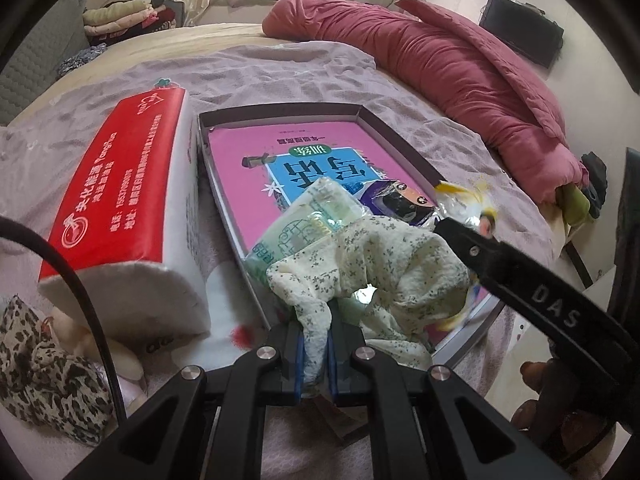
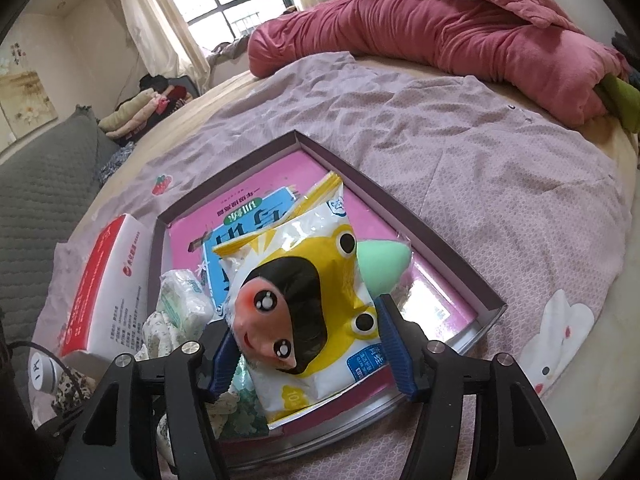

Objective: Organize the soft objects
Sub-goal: 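Release the yellow bag with the right tool while the left tool releases the scrunchie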

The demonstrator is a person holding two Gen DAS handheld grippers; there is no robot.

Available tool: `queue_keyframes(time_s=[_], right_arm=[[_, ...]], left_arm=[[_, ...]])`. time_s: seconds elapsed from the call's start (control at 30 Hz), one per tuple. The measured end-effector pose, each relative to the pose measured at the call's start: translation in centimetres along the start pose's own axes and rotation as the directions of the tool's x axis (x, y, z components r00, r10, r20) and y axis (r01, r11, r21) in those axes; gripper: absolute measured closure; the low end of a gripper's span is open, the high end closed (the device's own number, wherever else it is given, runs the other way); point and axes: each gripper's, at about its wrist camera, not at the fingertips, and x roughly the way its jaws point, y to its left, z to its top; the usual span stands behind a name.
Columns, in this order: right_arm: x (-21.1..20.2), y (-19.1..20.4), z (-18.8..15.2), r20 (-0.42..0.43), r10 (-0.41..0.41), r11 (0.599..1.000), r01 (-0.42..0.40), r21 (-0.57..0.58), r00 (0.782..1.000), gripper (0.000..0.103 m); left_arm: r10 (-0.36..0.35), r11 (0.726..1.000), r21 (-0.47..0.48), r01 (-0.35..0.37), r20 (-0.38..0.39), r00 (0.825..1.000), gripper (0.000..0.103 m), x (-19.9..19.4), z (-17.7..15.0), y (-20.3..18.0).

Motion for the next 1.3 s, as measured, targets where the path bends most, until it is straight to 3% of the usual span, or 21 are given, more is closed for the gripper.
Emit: queue_keyframes(time_s=[0.27, 0.57, 0.87, 1.0, 1.1, 1.17, 1.23, 1.3], right_arm=[[-1.3, 0.2, 0.0, 0.062, 0.01, 1.0, -0.009, -0.016, 0.998, 0.03], [-2.9, -1.4, 0.1, 0.131, 0.008, 0.998, -0.016, 0.058, 0.991, 0.028], [-3.2, -1.6, 0.0, 0.143, 0.007, 0.998, -0.017, 0.065, 0.99, 0.028], [-3.2, -1.9, 0.0, 0.142, 0.009, 0.997, -0.019, 0.074, 0.99, 0.028], [-3.2, -2.0, 0.0, 0.14, 0.009, 0.997, -0.02, 0.078, 0.99, 0.028], [-3.2, -2.0, 0.0, 0.141, 0.006, 0.997, -0.017, 0.077, 0.99, 0.028], [-3.2, -2.0, 0.0, 0.14, 0.008, 0.997, -0.019, 0.076, 0.99, 0.028], [-3.2, -2.0, 0.0, 0.139, 0.007, 0.997, -0.017, 0.075, 0.99, 0.028]], left_arm=[[0.004, 1.0, 0.008, -0.004, 0.001, 1.0, 0.094, -0.4, -0.6, 0.2], [-0.014, 1.0, 0.011, 0.014, -0.005, 1.0, 0.094, -0.6, -1.0, -0.3], [-0.016, 1.0, 0.003, 0.015, 0.075, 0.997, 0.093, -1.1, 2.5, -0.8], [0.002, 1.0, 0.005, -0.002, 0.02, 1.0, 0.092, 0.5, 3.0, -0.8], [-0.021, 0.999, -0.026, 0.022, 0.02, 1.0, 0.083, 0.4, 2.7, -0.4], [-0.029, 0.999, -0.023, 0.03, 0.03, 0.999, 0.064, 0.0, 2.5, -0.3], [-0.034, 0.999, -0.019, 0.035, 0.037, 0.999, 0.054, -0.3, 2.5, -0.2], [-0.032, 0.999, -0.02, 0.033, 0.038, 0.999, 0.053, -0.6, 2.5, -0.2]])
